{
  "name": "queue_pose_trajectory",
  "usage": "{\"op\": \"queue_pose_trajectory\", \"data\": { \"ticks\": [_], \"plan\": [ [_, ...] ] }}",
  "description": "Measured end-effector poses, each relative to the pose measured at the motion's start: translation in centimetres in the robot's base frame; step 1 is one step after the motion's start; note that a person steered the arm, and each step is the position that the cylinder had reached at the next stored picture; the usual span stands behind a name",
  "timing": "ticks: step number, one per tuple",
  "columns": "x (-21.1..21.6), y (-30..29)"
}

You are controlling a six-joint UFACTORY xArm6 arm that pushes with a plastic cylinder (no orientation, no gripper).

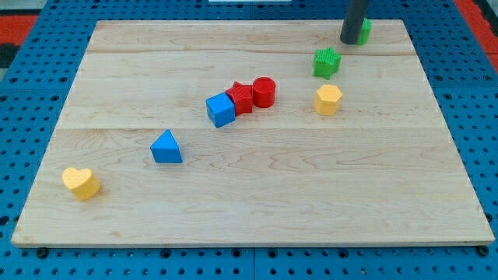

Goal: Place the arm below the green star

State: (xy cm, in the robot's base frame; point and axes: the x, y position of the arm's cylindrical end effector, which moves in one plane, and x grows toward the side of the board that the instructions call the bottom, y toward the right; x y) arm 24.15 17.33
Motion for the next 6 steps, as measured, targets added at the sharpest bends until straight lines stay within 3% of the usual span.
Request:
{"op": "queue_pose_trajectory", "data": {
  "ticks": [2, 4, 6],
  "plan": [
    [-1.5, 2.9],
    [6.0, 3.1],
    [8.7, -2.1]
  ]
}}
